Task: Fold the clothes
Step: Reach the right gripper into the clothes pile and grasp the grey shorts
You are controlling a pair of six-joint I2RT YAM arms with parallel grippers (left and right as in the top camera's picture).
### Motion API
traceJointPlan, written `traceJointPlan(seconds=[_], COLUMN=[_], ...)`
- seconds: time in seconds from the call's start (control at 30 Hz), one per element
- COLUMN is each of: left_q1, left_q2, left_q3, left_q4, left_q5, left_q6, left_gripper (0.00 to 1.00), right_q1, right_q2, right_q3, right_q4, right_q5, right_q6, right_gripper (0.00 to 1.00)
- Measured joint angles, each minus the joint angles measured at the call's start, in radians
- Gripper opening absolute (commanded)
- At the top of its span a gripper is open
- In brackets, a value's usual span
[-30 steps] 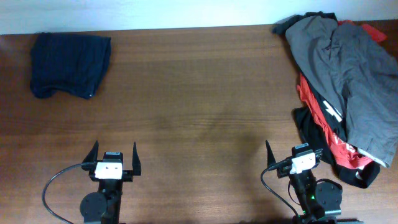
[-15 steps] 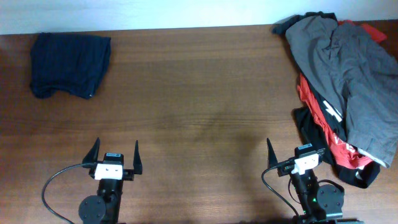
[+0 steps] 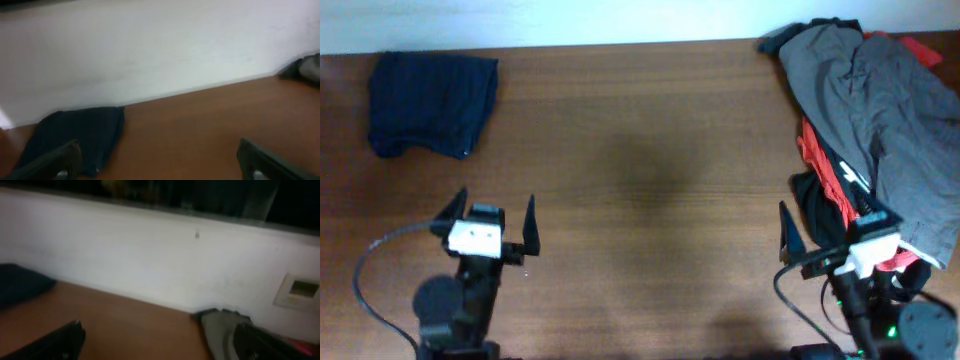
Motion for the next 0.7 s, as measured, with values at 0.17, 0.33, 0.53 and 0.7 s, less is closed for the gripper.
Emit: traceJointPlan(seconds=[0.17,0.33,0.53,0.7], left_q1=[0.000,0.000,0.000,0.000], left_q2=[0.338,0.659,0.974,1.118], left_q3=[0.340,0.710,0.974,0.975], left_q4=[-0.221,-0.539,-0.702,-0.673], left_q5=[0.039,0.057,0.122,0.179], left_q6=[0.001,0.001,0.000,0.000], left_gripper=[0.99,0.99,0.99,0.99], right_q1=[0.000,-0.001,-0.001,-0.087], right_q2=[0.379,0.681,1.046,1.229], right_q3=[0.394,0.668,0.858,0.860], right_q4=[-0.308,-0.533,-0.566,-0.518], right_q5=[-0.001,-0.001,0.023,0.060], right_q6=[0.003,0.003,0.002,0.077], right_gripper=[0.99,0.99,0.99,0.91])
